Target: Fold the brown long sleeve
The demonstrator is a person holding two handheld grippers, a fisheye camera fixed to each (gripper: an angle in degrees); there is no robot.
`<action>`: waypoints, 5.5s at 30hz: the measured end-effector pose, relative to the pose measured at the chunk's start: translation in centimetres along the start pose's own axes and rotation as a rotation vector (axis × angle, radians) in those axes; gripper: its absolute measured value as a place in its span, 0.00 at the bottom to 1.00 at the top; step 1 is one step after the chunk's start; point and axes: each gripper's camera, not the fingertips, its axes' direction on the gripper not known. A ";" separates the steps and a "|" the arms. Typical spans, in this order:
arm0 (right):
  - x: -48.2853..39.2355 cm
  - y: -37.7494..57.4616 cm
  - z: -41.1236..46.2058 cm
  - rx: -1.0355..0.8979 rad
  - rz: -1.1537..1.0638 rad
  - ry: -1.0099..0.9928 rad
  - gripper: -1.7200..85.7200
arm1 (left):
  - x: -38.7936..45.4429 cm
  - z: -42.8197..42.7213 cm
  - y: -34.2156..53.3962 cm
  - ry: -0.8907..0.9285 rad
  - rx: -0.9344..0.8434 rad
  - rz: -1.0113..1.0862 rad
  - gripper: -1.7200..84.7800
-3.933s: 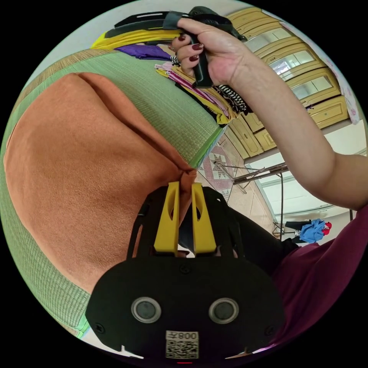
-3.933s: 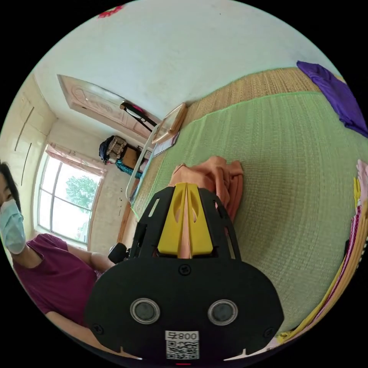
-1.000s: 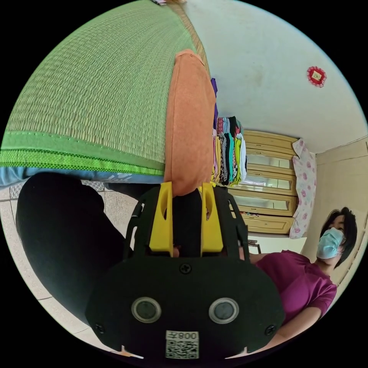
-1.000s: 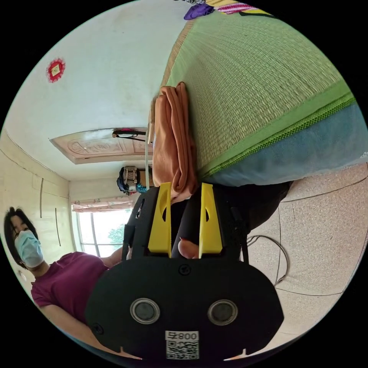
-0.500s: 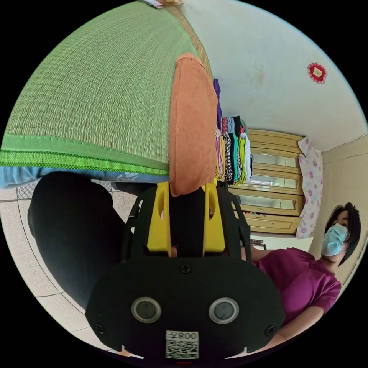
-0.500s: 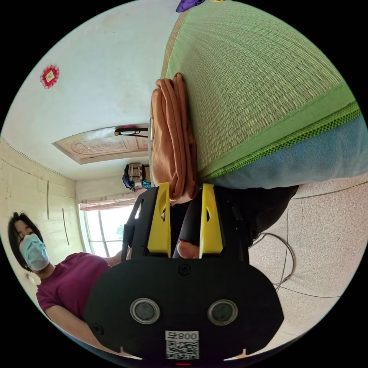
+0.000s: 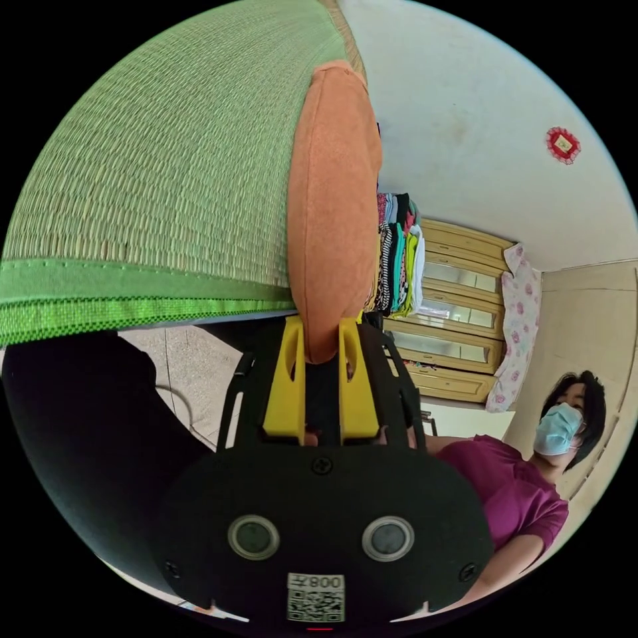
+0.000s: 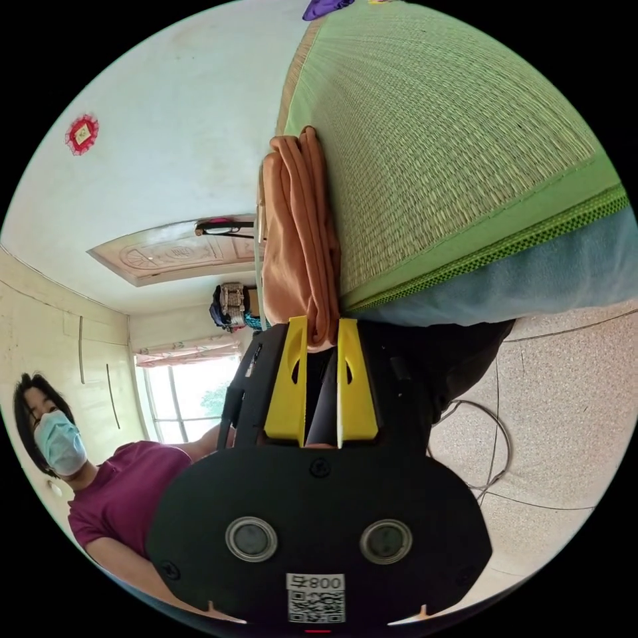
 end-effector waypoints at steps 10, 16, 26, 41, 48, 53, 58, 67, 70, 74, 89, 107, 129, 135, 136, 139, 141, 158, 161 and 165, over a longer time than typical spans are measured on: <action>-0.3 0.2 -2.0 -0.063 -0.071 0.023 0.09 | -1.4 2.3 2.2 0.112 -0.001 -0.039 0.13; 4.2 -0.2 -2.7 -0.002 -0.020 -0.121 0.13 | -0.6 3.3 -0.2 0.112 -0.041 -0.020 0.17; 6.7 -3.8 -3.3 0.006 -0.020 -0.131 0.16 | 0.4 6.1 -4.8 0.126 -0.057 -0.029 0.20; 6.1 -7.6 -4.5 -0.077 -0.048 -0.079 0.10 | 5.8 9.6 -12.4 0.225 -0.009 -0.040 0.13; 5.5 -5.5 -7.9 -0.091 -0.074 -0.081 0.09 | 11.9 11.4 -13.5 0.200 -0.042 0.012 0.12; 5.2 -5.0 -10.4 -0.088 -0.095 -0.088 0.09 | 15.2 12.9 -15.2 0.224 -0.039 0.020 0.12; 3.5 -5.8 -12.8 -0.079 -0.158 -0.072 0.08 | 20.8 14.1 -19.1 0.239 -0.019 0.070 0.12; 0.4 -9.4 -17.5 -0.106 -0.243 -0.056 0.07 | 30.5 17.0 -27.1 0.275 0.006 0.125 0.11; -2.4 -12.6 -19.6 -0.105 -0.298 -0.024 0.06 | 36.0 18.0 -31.8 0.263 0.030 0.191 0.11; -6.5 -18.3 -23.8 -0.085 -0.377 0.010 0.05 | 43.3 19.8 -38.7 0.252 0.061 0.268 0.10; -15.9 -25.0 -60.1 0.367 -0.628 0.038 0.04 | 80.8 47.7 -64.8 0.292 0.000 0.722 0.10; 7.6 -13.0 -79.3 0.466 -0.368 0.004 0.06 | 86.1 84.7 -64.5 0.048 -0.280 0.777 0.10; 10.1 -4.4 -83.3 0.536 -0.129 0.165 0.09 | 84.5 104.5 -60.3 -0.147 -0.429 0.755 0.10; 5.0 1.8 -81.4 0.765 -0.197 0.298 0.03 | 83.1 106.4 -59.6 -0.219 -0.440 0.776 0.11; 2.6 2.5 -79.7 0.786 -0.258 0.335 0.03 | 82.9 106.8 -59.5 -0.219 -0.442 0.770 0.11; -3.1 1.7 -73.7 0.722 -0.369 0.467 0.02 | 82.5 107.6 -59.1 -0.216 -0.432 0.771 0.11; -5.9 0.6 -70.1 0.710 -0.424 0.546 0.02 | 82.2 108.0 -58.7 -0.223 -0.432 0.770 0.12; -13.9 -0.7 -50.1 0.680 -0.514 1.090 0.02 | 81.7 93.8 -56.1 -0.201 -0.345 1.012 0.03; -14.3 -0.2 -49.4 0.689 -0.512 1.060 0.02 | 82.1 92.9 -57.2 -0.222 -0.245 1.012 0.03; -14.8 0.4 -48.8 0.702 -0.512 1.036 0.02 | 79.6 96.8 -59.7 -0.367 -0.301 0.949 0.02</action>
